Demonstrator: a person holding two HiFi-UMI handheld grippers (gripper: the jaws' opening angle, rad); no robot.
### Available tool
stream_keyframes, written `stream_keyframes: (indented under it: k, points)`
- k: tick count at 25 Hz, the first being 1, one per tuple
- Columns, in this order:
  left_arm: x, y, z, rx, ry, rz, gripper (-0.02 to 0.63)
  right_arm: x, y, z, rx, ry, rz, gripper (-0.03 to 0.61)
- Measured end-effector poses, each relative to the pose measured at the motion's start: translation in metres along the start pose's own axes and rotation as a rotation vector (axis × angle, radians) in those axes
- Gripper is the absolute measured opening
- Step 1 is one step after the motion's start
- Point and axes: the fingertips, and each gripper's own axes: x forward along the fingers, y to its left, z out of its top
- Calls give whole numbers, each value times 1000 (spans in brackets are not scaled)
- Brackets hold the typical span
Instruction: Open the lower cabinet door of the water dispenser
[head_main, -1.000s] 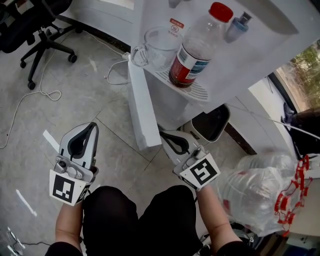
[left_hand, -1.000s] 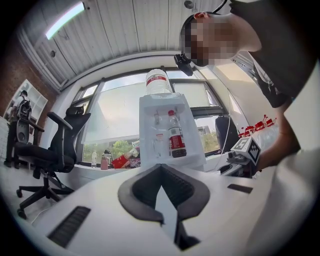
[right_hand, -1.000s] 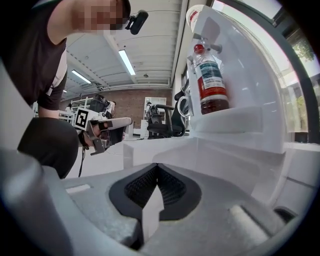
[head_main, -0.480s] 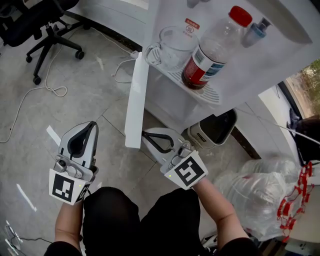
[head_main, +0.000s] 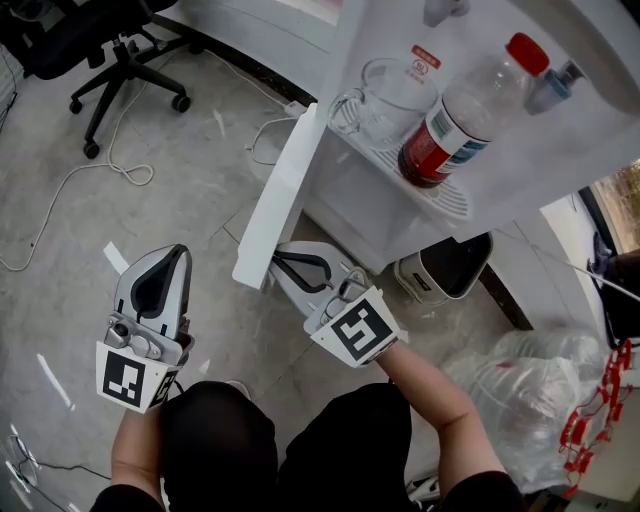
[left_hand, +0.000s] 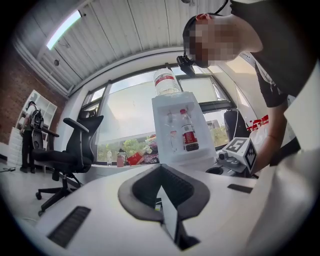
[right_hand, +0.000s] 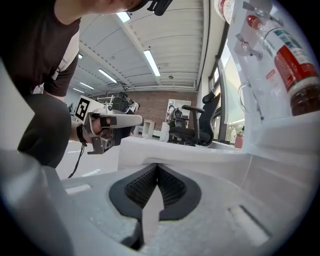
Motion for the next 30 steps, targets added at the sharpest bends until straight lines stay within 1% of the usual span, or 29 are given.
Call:
stream_keyframes:
  k: [6,10,13,16,21,25,30]
  points:
    - [-11,10,-1,4,15,21,8,29,0,11,-22,-17,16,5]
    - [-17,17,1,3,16,36,8,50,-4,20,8,-56,-1,5]
    - [-19,22,5,25,6,47,8,64,-6,24,42,-89,-12,5]
    - [-22,25,5,36,7,58,8,73,-6,25,22,-90,-5,5]
    - [-23,26,4,34,24,65,8,83,-8,28,37,-107,-11,5]
    - [-20,25,8,54,19,60,8,88,-8,28,22,-103,0,5]
    - [-16,18,6,29,32,48,8,69,-5,23,-51,-97,-11,5]
